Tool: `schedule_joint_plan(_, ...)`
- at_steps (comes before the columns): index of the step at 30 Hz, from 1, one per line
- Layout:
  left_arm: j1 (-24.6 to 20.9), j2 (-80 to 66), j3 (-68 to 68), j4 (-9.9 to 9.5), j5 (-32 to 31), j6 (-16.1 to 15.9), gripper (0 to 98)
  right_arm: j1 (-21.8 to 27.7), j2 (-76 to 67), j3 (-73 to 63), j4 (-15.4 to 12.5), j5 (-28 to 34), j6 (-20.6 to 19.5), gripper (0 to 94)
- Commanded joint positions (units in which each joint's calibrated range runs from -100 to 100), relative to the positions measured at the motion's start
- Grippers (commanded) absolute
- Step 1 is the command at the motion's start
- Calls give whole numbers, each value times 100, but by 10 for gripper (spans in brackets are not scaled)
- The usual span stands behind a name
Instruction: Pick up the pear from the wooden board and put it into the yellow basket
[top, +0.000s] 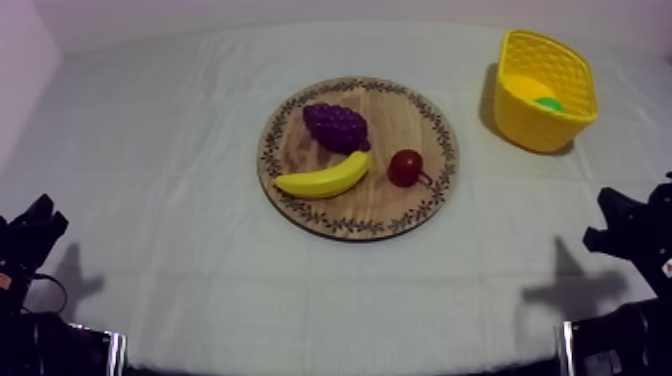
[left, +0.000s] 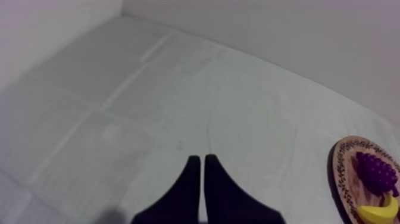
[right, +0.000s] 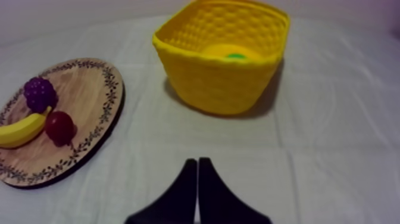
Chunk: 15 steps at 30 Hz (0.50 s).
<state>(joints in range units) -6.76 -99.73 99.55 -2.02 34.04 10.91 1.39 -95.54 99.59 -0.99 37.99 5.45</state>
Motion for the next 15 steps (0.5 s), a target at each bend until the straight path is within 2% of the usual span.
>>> schedule_joint_plan(1,0,-1,0,-1,0,1,1,0,-7,7,-7,-63,293,6)
schedule_joint_plan(6,0,-1,0,-1,0,1,1,-1,-12,17,-10,-105,567,6)
schedule_joint_plan(15,0,-1,0,-1,0,1,1,-1,-13,19,-11,-113,623,6)
